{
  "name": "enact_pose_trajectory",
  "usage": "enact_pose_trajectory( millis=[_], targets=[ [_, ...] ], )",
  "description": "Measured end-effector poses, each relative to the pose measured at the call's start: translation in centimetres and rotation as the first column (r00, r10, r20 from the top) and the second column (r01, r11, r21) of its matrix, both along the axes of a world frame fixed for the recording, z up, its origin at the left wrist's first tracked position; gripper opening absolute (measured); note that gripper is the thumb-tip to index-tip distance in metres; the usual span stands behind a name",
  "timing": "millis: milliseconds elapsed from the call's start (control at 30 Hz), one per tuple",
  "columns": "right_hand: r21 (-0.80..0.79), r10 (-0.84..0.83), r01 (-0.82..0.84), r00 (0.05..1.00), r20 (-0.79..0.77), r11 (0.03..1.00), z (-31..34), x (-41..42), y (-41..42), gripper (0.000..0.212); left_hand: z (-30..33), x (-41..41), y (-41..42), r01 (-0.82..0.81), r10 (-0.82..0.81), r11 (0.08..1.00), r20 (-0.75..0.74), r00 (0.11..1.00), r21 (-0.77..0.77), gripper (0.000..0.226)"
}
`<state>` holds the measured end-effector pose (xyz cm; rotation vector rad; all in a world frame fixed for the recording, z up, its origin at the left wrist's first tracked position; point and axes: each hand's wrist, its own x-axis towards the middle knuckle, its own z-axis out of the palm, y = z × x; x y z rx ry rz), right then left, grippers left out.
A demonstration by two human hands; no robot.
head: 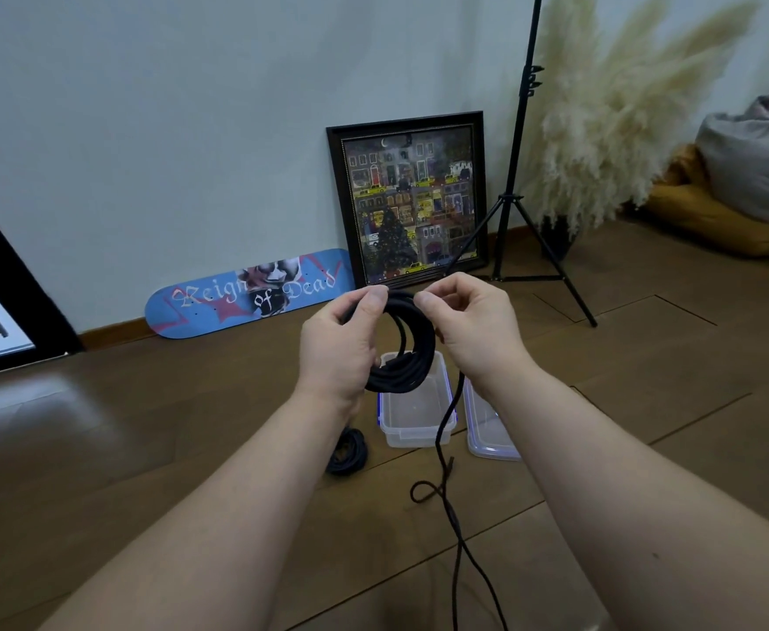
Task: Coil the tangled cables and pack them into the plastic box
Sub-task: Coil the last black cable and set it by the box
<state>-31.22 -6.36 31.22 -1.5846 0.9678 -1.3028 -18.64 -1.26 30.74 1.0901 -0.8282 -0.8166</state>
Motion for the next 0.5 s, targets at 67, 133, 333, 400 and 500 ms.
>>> enact_pose_trajectory(
  millis=[67,133,333,400,500],
  targets=[
    [-0.026,0.0,-0.001,1.0,-0.012,1.0,0.1,0.1,0.0,0.012,0.0,0.0,-0.2,-0.058,0.058,0.998,0.019,0.998,-0.012,0.012],
    [-0.065,0.002,-0.004,0.999,-0.032,0.998,0.1,0.1,0.0,0.015,0.0,0.1,-0.3,-0.105,0.105,0.994,0.033,0.994,-0.022,0.011],
    [-0.182,0.016,-0.044,0.988,-0.151,0.982,-0.7,0.3,0.4,0.023,0.6,0.3,-0.4,-0.152,0.148,0.988,-0.104,0.983,-0.032,0.016],
    [-0.245,-0.074,0.029,0.982,-0.176,0.969,-1.0,0.6,0.6,0.026,0.8,0.3,-0.3,-0.124,0.117,0.991,-0.126,0.985,-0.042,0.013],
    [-0.343,-0.226,0.148,0.953,-0.201,0.927,-1.2,1.0,0.9,0.023,0.9,0.2,-0.1,-0.068,0.06,0.995,-0.108,0.992,-0.072,0.01]
  ],
)
